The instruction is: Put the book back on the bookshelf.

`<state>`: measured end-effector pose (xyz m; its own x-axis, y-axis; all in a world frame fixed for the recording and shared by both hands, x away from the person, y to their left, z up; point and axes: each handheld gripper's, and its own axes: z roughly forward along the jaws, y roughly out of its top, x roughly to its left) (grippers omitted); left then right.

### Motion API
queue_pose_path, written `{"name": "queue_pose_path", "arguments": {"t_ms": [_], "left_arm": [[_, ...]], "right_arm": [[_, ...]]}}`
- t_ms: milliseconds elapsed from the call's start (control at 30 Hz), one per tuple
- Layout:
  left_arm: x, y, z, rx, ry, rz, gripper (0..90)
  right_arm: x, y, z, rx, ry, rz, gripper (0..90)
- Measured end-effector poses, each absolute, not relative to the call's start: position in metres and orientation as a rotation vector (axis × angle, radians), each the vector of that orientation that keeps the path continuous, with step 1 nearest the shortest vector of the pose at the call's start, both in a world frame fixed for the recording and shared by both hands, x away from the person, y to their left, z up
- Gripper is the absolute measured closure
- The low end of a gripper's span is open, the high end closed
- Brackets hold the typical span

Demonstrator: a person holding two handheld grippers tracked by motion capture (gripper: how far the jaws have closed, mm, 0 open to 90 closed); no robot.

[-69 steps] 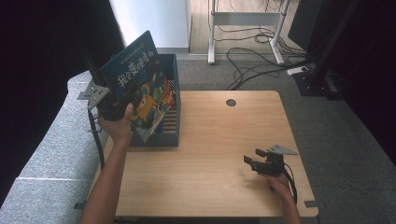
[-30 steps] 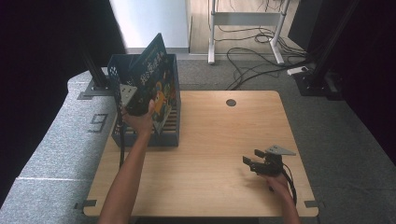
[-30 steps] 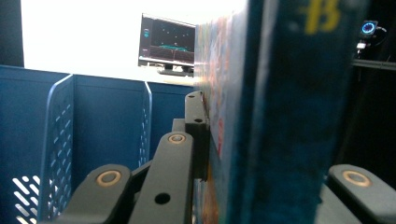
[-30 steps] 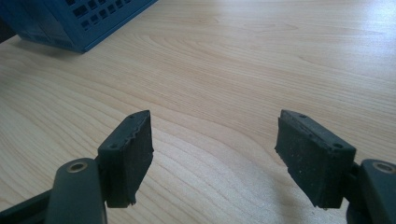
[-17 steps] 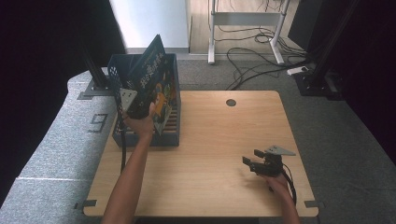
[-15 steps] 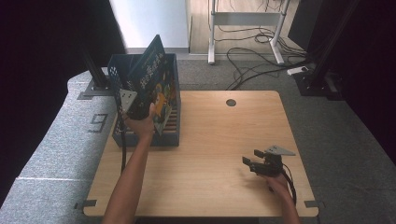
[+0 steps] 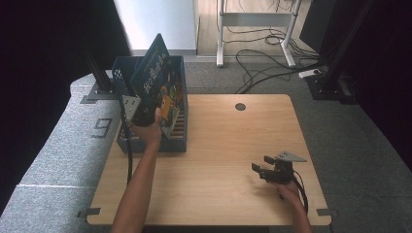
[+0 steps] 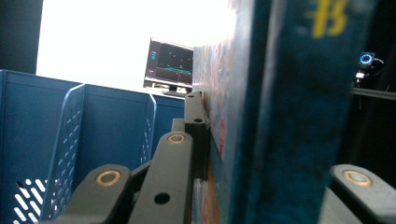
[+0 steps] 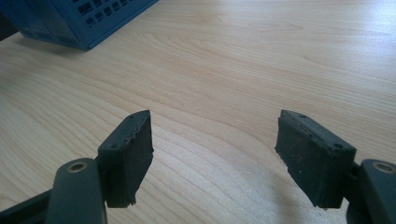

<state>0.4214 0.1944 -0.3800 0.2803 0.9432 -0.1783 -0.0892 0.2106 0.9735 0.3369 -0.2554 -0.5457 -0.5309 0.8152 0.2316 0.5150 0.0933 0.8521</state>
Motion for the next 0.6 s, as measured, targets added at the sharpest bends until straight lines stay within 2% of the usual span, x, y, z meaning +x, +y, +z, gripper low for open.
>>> {"name": "queue_pose_path", "arguments": {"t_ms": [600], "left_arm": [[0.4156,0.1860,-0.3802,1.114,1.000,0.955,82.4]], "right_arm": [[0.3359,-0.2553,-0.5445,1.308,2.074,1.413,26.7]]}}
